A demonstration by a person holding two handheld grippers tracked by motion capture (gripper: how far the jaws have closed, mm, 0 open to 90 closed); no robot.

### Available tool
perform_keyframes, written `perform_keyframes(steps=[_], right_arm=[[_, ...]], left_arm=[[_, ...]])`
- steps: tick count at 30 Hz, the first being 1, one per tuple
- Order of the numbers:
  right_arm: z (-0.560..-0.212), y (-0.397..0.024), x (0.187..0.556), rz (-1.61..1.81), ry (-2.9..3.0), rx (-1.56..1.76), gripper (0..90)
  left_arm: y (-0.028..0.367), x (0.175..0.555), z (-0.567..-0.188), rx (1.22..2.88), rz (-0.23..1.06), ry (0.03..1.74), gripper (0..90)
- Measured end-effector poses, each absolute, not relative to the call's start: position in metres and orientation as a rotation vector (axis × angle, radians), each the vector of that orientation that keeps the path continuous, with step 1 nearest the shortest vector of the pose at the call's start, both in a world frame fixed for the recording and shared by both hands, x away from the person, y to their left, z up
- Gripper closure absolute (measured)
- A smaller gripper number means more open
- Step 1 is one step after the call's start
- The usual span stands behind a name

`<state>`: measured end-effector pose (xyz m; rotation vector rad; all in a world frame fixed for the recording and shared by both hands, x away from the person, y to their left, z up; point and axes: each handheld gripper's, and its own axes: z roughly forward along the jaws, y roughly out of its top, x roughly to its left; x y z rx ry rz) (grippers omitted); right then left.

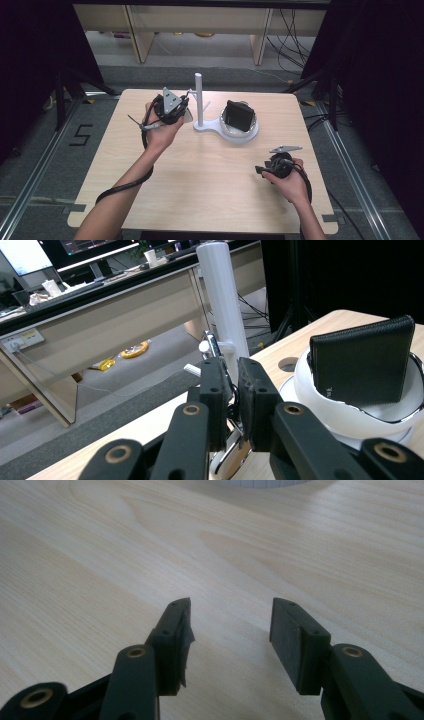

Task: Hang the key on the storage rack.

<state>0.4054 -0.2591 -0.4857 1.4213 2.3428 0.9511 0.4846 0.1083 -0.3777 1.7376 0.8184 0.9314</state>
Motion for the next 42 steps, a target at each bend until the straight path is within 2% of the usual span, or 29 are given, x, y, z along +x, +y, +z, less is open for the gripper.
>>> perform_keyframes(steps=[12, 20, 34, 42], right_arm=[[-0.484, -0.259, 0.403, 0.957, 2.328, 1.457, 52.0], [-0.484, -0.261, 0.404, 0.970, 2.323, 1.428, 51.9], [-0.486, -0.261, 0.405, 1.021, 2.352, 1.421, 51.8], [-0.486, -0.260, 0.404, 1.015, 2.351, 1.450, 51.7]], left_arm=[[0.103, 0.486, -0.384, 1.747, 0.887, 0.799, 76.9], [0.114, 0.482, -0.385, 1.740, 0.881, 0.825, 74.2], [0.147, 0.471, -0.403, 1.754, 0.873, 0.887, 61.8], [0.170, 0.453, -0.432, 1.785, 0.855, 0.893, 52.6]])
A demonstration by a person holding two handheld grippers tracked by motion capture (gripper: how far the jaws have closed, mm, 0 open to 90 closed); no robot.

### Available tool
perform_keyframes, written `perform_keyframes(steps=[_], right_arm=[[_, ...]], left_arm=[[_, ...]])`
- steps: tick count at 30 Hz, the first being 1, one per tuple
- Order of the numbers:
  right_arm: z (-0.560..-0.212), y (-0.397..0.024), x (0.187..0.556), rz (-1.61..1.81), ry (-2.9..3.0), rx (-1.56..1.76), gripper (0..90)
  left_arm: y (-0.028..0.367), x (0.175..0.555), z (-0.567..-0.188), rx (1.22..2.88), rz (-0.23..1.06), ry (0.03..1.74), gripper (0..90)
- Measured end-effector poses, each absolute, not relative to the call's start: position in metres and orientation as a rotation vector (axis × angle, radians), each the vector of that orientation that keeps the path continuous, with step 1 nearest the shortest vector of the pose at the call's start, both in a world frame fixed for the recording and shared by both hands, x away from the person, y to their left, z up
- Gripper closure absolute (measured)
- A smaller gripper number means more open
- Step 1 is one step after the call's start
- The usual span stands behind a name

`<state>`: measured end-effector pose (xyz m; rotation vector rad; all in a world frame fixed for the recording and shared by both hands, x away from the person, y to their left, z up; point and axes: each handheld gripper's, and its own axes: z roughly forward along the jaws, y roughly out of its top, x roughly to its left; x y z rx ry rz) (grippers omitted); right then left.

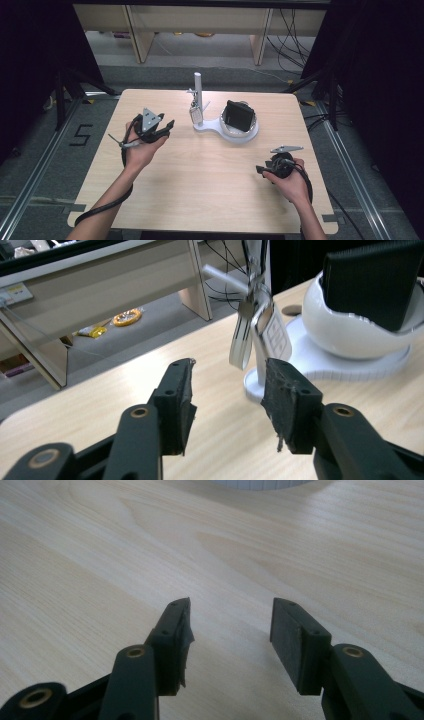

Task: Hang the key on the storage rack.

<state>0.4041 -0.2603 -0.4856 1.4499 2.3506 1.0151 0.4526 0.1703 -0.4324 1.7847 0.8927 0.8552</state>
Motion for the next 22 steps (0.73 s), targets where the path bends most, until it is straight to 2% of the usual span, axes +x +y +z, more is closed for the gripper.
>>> perform_keyframes(steps=[7, 13, 22], right_arm=[[-0.485, -0.262, 0.404, 0.958, 2.351, 1.414, 51.4], [-0.484, -0.261, 0.402, 0.964, 2.313, 1.459, 51.4], [-0.484, -0.264, 0.403, 0.976, 2.317, 1.407, 51.0]], left_arm=[[0.188, 0.427, -0.466, 1.768, 0.819, 0.935, 47.5], [0.204, 0.403, -0.497, 1.691, 0.777, 0.989, 43.5], [0.212, 0.387, -0.511, 1.608, 0.762, 1.032, 36.8]])
